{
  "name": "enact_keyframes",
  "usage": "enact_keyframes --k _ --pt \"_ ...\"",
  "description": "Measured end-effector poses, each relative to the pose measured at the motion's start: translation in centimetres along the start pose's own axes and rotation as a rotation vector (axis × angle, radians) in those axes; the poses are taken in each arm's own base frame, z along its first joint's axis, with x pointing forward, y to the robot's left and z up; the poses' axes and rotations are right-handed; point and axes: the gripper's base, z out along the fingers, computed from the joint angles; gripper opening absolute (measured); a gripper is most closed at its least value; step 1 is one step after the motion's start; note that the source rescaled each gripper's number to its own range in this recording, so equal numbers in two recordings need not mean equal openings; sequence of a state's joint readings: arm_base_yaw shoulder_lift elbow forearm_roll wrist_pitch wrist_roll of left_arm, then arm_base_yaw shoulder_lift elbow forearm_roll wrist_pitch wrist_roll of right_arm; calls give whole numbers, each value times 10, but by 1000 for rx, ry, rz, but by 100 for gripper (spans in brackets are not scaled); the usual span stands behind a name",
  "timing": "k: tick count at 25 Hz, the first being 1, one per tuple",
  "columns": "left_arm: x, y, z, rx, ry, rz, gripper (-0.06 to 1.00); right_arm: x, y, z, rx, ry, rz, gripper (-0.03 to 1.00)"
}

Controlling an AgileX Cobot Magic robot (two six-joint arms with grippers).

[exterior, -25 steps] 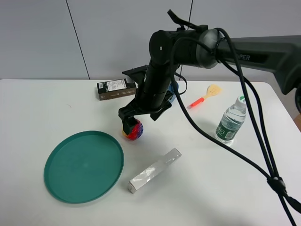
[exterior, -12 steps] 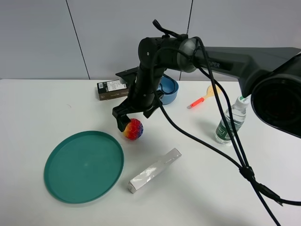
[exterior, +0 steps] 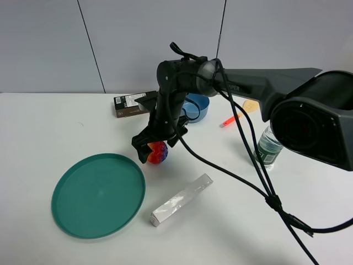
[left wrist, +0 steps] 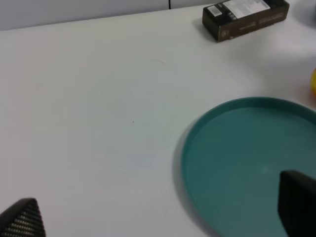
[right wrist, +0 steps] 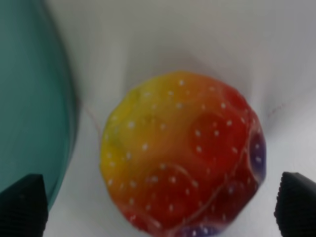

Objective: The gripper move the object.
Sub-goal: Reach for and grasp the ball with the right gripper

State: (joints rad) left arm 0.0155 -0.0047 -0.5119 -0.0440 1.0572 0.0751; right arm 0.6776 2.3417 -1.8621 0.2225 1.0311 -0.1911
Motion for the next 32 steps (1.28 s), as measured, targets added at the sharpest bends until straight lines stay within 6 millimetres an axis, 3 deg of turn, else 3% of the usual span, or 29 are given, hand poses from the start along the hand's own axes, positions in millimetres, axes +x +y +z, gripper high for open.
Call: enact_keyframes --k 5,14,29,32 --pt "0 0 0 0 0 0 100 -1 -2 11 0 11 5 76" --pt "0 0 0 0 0 0 100 -1 -6 26 11 15 26 60" --pt "0 0 0 0 0 0 100 -7 -9 29 33 -50 25 58" --pt "0 0 0 0 0 0 100 -6 -10 29 41 -48 18 51"
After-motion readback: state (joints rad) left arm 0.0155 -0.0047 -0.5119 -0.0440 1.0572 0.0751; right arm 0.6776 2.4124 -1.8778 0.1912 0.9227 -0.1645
